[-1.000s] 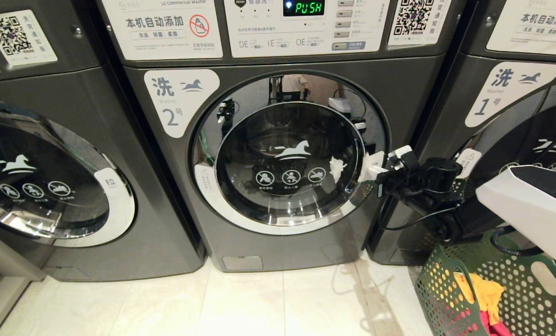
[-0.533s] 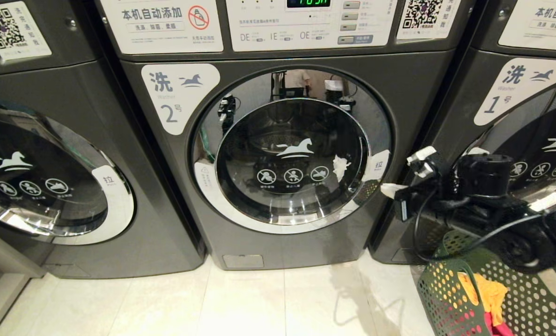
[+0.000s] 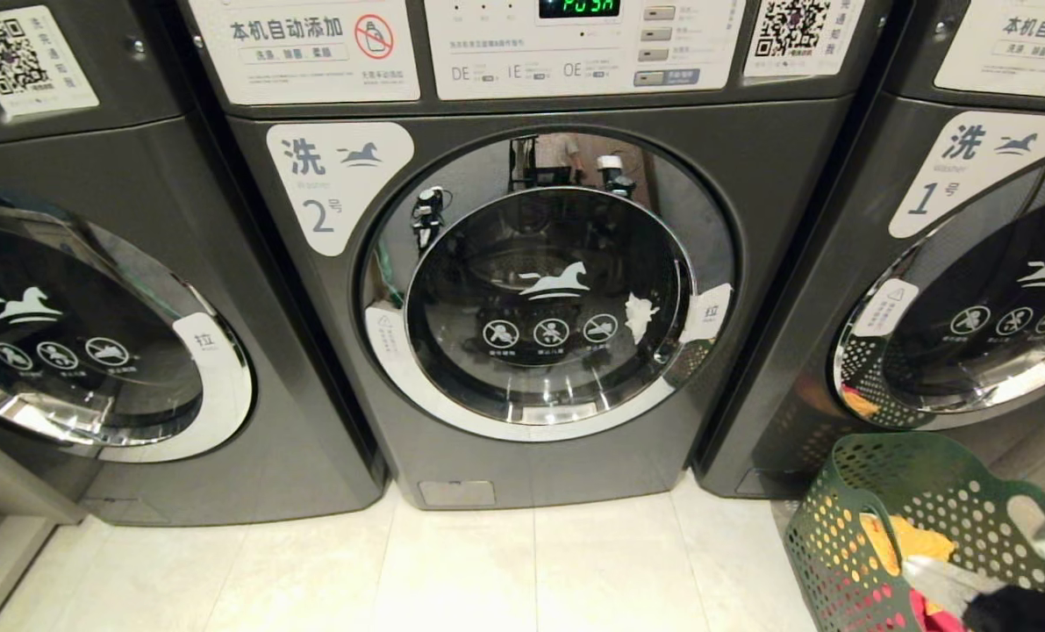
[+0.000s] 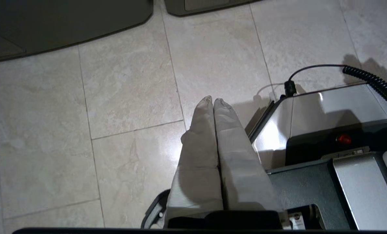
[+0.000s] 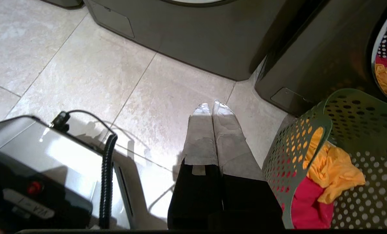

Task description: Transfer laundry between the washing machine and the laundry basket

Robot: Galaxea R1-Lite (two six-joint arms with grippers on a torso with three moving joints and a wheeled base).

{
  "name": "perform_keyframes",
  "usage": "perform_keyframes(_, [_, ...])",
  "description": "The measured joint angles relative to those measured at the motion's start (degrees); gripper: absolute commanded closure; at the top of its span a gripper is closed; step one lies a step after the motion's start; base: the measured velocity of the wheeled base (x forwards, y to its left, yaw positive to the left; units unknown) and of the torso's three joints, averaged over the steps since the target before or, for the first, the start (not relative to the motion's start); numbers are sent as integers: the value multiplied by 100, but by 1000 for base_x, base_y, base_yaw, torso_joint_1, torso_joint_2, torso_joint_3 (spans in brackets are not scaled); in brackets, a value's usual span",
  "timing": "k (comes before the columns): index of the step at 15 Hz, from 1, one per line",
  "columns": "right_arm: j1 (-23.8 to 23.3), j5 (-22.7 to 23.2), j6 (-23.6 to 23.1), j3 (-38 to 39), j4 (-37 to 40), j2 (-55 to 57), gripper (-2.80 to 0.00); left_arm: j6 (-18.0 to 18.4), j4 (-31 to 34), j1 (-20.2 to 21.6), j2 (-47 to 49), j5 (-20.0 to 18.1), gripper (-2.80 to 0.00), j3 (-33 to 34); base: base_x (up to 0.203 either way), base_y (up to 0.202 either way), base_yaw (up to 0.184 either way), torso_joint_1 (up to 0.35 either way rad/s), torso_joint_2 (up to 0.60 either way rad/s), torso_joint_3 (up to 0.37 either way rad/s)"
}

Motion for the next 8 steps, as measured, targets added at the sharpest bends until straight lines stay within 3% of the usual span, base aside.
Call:
perform_keyframes(5, [-31,-523,517,-93,3360,-3047,0,-2,-175,117,132,130,0,193,0,0,0,0,0,0])
perform_keyframes(8, [-362,-790,819,-282,4746,-3649,0,-1,-175,850,164,169,0,202,0,0,0,0,0,0])
